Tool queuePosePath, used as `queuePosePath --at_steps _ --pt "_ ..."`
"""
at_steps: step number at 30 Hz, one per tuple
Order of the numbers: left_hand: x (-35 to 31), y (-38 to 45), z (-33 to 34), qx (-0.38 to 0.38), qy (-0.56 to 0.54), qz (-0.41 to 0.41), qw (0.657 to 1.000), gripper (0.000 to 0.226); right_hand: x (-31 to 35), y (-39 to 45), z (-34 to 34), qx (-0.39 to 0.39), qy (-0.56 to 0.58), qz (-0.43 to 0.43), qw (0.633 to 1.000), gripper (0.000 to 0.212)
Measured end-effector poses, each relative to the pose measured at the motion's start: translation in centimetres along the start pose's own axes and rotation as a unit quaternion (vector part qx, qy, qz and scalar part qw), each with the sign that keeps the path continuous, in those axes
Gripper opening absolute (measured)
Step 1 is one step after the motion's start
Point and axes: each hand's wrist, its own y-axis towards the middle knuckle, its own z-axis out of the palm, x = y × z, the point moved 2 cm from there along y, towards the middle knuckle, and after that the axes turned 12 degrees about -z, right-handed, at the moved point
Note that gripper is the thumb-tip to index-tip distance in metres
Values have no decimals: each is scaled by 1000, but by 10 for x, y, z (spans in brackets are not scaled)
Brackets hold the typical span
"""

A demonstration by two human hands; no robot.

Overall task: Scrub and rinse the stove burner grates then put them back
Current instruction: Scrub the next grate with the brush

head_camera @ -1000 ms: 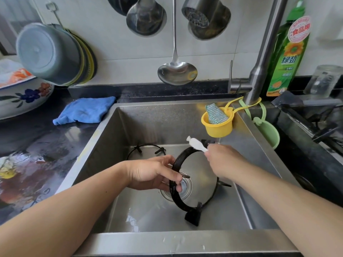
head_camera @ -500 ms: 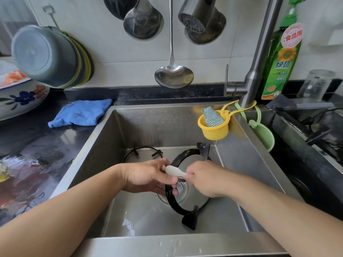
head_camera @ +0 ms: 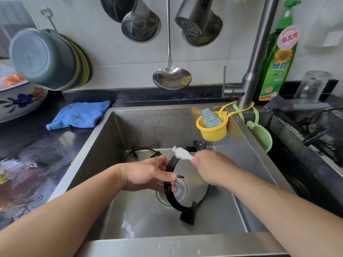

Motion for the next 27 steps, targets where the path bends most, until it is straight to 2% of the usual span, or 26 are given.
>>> queuePosePath --at_steps 2,5,8,12,17,19,24,27 --pt "-1 0 1 2 3 3 1000 60 1 -2 2 13 1 -21 1000 29" --pt "0 -1 3 2 15 -8 1000 55 13 -8 15 79 8 -61 995 29" --pt "-2 -1 2 -4 15 2 1000 61 13 -5 9 54 -9 -44 998 27" --pt "-6 1 3 -15 20 9 1000 58 0 2 4 -32 6 5 999 28" --pt "-2 -2 2 -12 34 -2 999 57 14 -6 12 83 3 -59 995 30" --pt "-4 -2 2 -17 38 -1 999 59 17 -6 13 67 -4 -57 996 29" --pt "-8 -1 5 -21 42 7 999 55 -2 2 1 -25 -10 19 999 17" --pt "-5 -3 5 -13 51 -4 999 61 8 -4 7 41 8 -25 999 23"
